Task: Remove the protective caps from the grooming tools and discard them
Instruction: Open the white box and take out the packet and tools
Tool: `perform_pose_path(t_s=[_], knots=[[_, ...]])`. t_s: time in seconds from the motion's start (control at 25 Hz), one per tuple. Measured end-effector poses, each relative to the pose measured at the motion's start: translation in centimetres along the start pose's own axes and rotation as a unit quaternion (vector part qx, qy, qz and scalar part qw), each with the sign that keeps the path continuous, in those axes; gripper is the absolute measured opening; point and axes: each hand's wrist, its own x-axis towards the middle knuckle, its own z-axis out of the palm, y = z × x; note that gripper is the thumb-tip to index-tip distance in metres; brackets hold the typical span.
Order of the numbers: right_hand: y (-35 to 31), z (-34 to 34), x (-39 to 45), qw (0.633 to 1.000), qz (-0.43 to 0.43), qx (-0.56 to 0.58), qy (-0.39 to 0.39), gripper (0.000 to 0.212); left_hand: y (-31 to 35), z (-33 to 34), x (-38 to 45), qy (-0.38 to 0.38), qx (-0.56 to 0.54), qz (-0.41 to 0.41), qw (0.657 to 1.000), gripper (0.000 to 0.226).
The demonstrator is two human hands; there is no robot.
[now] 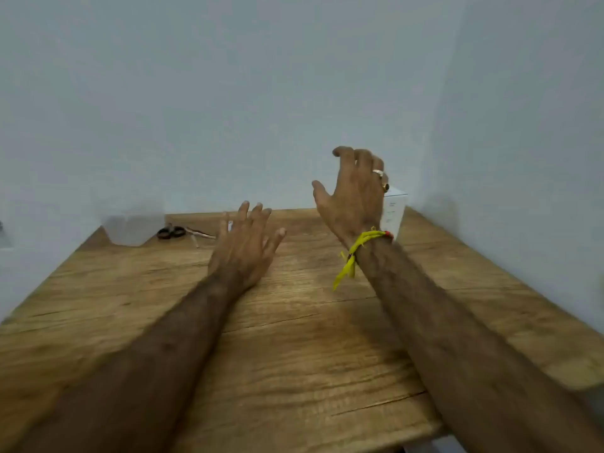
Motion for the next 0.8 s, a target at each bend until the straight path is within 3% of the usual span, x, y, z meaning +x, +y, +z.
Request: perform_pose_path(t_s=[0.12, 0.2, 0.28, 0.48, 0.64, 0.8], knots=[[3.4, 0.3, 2.0, 0.976, 0.142, -0.138, -0.087, 0.087, -1.2, 0.3, 0.5, 0.027, -0.015, 0.017, 0.999, 0.060], [5.5, 0.0, 2.3, 0.953, 0.222, -0.130, -0.158, 0.085, -2.2, 0.0, 0.7, 0.051, -0.048, -0.010, 0.997, 0.058], [6.6, 0.3, 1.7, 0.953, 0.248, -0.083, -0.154, 0.074, -2.3, -0.2, 0.9, 0.060, -0.050, -0.011, 0.997, 0.059], [3.4, -0.7, 0.2, 0.966, 0.201, 0.096, -0.131, 0.078, -0.2, -1.6, -0.2, 0.059, -0.098, 0.041, 0.993, 0.071], [-1.6, -1.0, -1.9, 0.951, 0.135, 0.202, -0.190, 0.075, 2.3, -1.5, -0.8, -0.056, -0.278, -0.008, 0.959, 0.112], [-3.3, -1.2, -2.6, 0.947, 0.102, 0.219, -0.212, 0.056, 2.9, -0.4, -0.4, -0.003, -0.337, -0.051, 0.940, 0.080]])
